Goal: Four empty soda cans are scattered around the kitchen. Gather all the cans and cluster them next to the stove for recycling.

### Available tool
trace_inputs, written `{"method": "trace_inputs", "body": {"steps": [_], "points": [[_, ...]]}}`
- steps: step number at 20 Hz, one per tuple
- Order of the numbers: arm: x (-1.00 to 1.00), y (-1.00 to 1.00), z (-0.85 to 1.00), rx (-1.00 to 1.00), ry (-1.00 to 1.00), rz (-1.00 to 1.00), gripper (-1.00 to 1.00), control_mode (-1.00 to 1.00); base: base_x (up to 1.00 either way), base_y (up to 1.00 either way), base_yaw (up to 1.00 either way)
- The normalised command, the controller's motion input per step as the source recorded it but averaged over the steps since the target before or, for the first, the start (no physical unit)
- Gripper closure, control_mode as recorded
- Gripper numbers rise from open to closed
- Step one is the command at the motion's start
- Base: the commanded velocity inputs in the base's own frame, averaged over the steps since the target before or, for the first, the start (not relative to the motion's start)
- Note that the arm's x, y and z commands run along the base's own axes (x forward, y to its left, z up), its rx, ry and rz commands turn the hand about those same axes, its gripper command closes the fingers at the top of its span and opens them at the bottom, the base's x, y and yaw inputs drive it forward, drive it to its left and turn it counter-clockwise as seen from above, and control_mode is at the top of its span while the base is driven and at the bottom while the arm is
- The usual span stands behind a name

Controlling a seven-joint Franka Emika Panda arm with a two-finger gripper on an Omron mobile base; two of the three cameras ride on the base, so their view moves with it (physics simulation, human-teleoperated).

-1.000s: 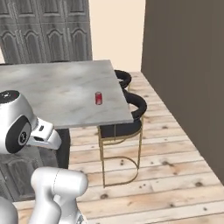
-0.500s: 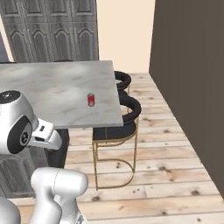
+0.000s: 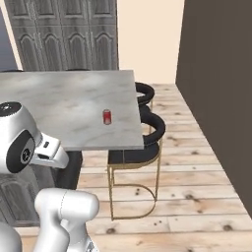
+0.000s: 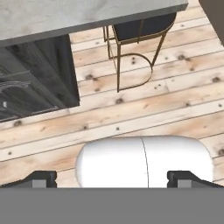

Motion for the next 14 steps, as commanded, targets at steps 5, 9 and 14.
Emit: {"method": "trace_inputs", "body": {"steps": [5,9,14], "points": [[0.0,0.0,0.0,0.0,0.0,0.0,-1.0,1.0,0.48,-0.01,0.1],[0.0,0.0,0.0,0.0,0.0,0.0,-1.0,1.0,0.44,-0.09,0.1],[0.0,0.0,0.0,0.0,0.0,0.0,-1.0,1.0,0.36,-0.34,0.11]]}}
